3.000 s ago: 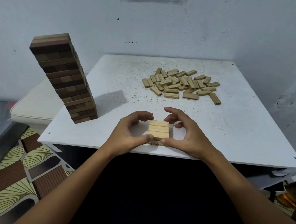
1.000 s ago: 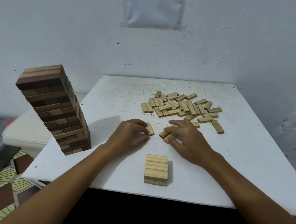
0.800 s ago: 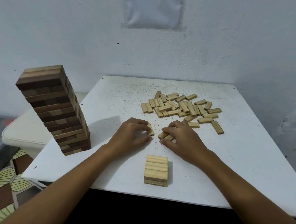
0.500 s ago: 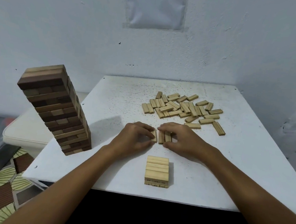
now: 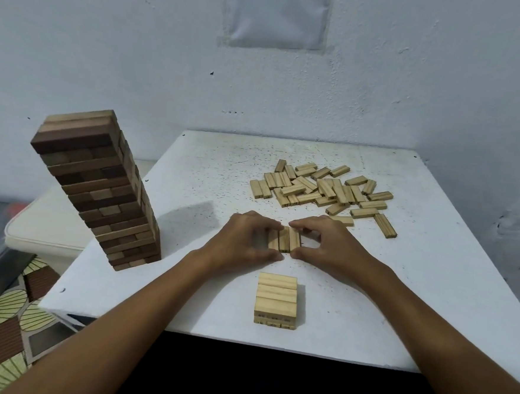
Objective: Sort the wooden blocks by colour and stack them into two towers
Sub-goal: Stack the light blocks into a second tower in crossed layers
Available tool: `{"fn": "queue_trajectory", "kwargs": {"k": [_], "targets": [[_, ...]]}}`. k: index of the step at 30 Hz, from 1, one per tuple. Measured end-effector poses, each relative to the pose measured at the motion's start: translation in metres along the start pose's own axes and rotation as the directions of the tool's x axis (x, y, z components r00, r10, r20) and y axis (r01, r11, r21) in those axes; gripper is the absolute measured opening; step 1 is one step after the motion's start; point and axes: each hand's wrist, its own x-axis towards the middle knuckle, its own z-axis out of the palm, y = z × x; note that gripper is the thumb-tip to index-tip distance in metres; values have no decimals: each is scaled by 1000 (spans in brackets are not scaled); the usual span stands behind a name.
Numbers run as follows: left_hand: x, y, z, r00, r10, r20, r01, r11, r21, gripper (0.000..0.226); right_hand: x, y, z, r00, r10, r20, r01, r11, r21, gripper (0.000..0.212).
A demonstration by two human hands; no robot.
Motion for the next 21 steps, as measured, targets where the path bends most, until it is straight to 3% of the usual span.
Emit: {"fn": "queue_trajectory", "kwargs": {"k": [21], "targets": [[9,3,-4,995,-90,37,95,977,-190,70,0,1,3,1000,27,-13,-26,999,45,61]]}}
